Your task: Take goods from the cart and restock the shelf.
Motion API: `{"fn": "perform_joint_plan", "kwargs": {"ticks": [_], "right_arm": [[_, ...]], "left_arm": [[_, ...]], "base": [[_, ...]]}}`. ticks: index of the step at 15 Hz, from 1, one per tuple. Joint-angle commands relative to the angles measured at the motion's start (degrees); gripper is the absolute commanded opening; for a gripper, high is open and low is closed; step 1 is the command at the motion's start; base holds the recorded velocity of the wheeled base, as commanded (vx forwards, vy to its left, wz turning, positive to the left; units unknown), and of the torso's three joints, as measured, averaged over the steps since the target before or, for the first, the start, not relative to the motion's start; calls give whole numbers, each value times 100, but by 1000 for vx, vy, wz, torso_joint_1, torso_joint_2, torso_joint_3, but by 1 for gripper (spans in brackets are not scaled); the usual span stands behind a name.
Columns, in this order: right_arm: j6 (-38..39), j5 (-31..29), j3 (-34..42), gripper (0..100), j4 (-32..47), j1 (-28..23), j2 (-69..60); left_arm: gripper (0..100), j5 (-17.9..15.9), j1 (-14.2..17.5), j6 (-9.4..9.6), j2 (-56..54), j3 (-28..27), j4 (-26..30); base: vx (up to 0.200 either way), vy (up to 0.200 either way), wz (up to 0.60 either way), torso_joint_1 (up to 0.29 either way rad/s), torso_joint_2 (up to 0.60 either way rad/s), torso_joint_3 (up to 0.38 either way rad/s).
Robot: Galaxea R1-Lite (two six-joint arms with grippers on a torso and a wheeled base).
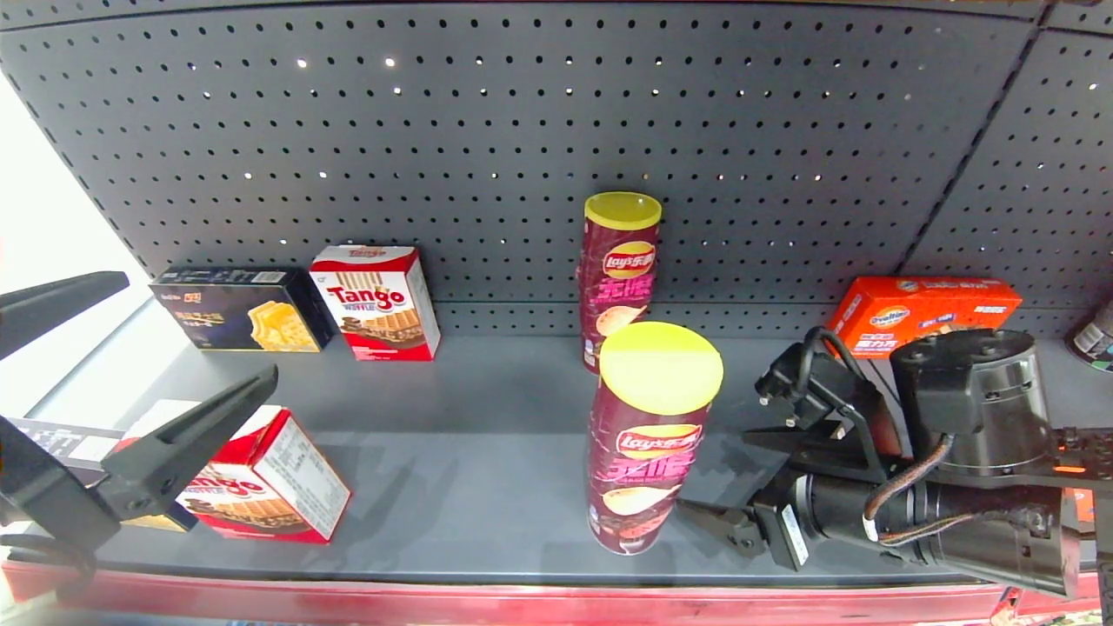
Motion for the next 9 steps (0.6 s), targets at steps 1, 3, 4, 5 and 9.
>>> {"fn": "perform_joint_plan", "kwargs": {"ticks": [1, 3, 4, 5, 9], "right_arm": [[1, -6, 39, 100, -14, -12, -24], [1, -15, 101, 100, -111, -118, -156], [1, -15, 144, 100, -119, -250, -279], [9, -15, 180, 100, -119, -390, -437], [9, -32, 408, 100, -119, -1594, -1888]], "left_arm": [[100, 4, 0, 1, -14, 41, -1], [100, 4, 0, 1, -23, 67, -1], [100, 4, 0, -43, -23, 67, -1], [100, 4, 0, -78, -23, 76, -1], [100, 30, 18, -60, -252, 59, 8]], "base": [[0, 0, 0, 0, 0, 0], [0, 0, 0, 0, 0, 0], [0, 0, 0, 0, 0, 0], [0, 0, 0, 0, 0, 0], [0, 0, 0, 0, 0, 0]]}}
